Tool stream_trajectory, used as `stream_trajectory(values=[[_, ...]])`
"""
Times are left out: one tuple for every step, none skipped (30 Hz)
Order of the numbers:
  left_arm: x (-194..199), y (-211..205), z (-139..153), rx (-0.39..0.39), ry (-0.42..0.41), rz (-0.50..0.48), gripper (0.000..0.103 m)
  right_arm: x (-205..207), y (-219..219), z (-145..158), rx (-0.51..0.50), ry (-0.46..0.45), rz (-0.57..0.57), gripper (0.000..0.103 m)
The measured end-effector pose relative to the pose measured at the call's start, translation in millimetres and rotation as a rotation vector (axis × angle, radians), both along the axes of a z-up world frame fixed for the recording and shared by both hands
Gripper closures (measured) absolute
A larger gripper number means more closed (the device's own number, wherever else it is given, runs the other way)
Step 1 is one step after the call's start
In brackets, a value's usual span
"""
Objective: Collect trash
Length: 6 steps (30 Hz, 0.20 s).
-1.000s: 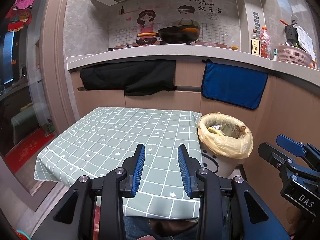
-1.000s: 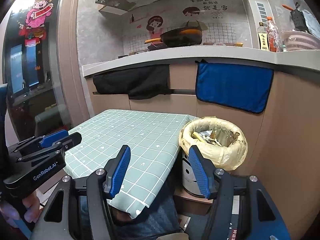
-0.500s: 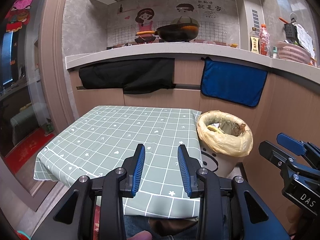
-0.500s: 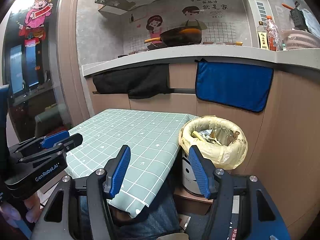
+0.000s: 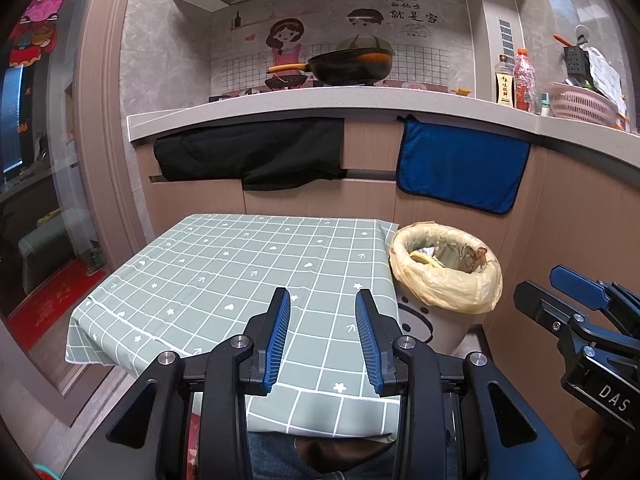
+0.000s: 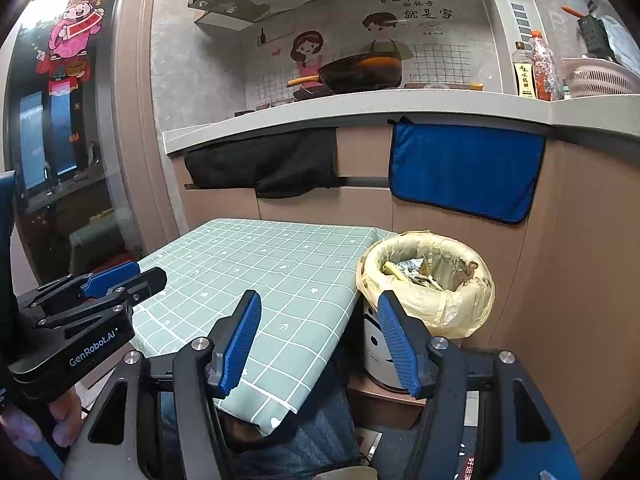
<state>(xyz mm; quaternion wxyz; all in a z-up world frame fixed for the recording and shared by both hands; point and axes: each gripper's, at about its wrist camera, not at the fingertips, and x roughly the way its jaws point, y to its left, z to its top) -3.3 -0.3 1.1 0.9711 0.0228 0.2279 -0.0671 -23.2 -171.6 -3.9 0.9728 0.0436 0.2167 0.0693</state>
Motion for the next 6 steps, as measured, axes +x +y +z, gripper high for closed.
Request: stream_trajectory(values=[[0.8,0.4,-0.5,0.0,0.007,0.001,0.068,0.0,0.1,0.4,0.0,-0.001,0.0,0.045],[2.7,1.9,-1.3,-0.003,0.016,-0.001,0.068,-0.6,-0.1,0.3,0.001,-0.001,-0.001,0.045],[4.5,3.0,-2.2,-0.006,0.023,-0.002,0.068,-0.6,-0.2,0.1,0.0,-0.001,-0.002,0.045],[6.0,4.6,-3.1,-0.015,0.029,-0.001,0.068,-0.7,-0.4,0.0,-0.002,-0.001,-0.005,0.045],[8.0,6.5,-3.8,-0.02,0.029,0.001,0.068,-0.8,-0.7,-0.2,-0.003,-0.001,-0.009,0.045],[10.7,7.4,-4.3,-0.02,0.029,0.002,0.068,-1.4,-0.5,-0.4,-0.004,0.0,-0.012,0.045]])
